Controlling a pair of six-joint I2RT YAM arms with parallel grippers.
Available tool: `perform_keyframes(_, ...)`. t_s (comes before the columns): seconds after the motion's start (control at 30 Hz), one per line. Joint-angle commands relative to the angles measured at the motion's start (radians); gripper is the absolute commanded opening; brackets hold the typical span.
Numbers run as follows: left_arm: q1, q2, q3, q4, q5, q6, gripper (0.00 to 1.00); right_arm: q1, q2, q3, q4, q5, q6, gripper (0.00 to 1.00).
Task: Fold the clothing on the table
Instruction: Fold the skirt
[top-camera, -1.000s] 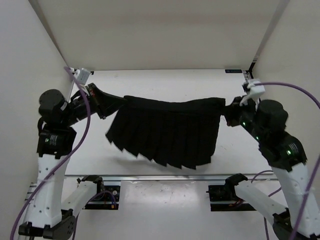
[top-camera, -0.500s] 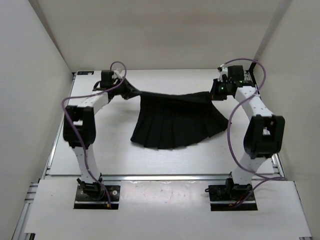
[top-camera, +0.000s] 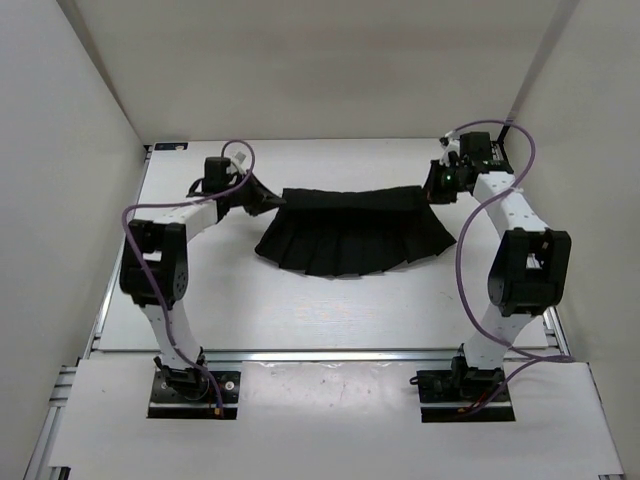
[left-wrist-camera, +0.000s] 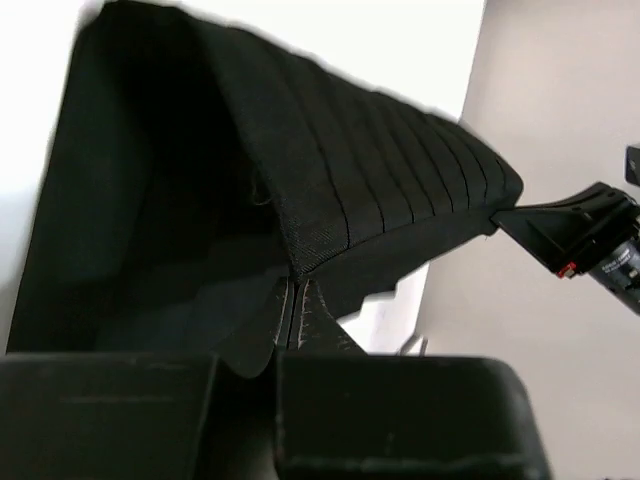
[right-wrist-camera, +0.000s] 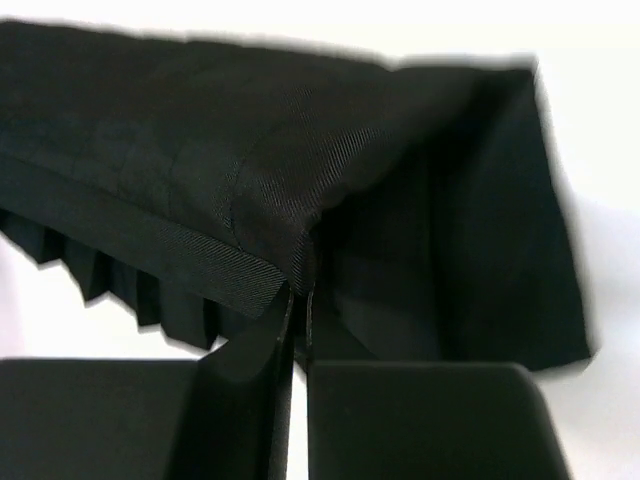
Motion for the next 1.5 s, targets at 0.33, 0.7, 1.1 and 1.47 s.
perform_keyframes(0.33,-0.071,-0.313,-0.404,-0.15,-0.155,0.198,0.0,0.007,-0.156,-0.389,-0.237,0.16,-0.016,0.01)
perform_keyframes(0.7,-0.119,-0.443,-0.424,-0.314,-0.273,0.256,0.56,0.051,-0.164,-0.208,-0.397,0.43,0.04,0.36)
perform_keyframes(1.1,-0.07,-0.406,-0.287,-0.217,-0.285,0.288,0.48,-0.071,-0.081,-0.105,-0.262,0.359,-0.02,0.65)
perform_keyframes(1.47,-0.045,-0.324,-0.39,-0.143,-0.31,0.298,0.47,-0.246,0.092,-0.09,-0.078,0.042,-0.137,0.71)
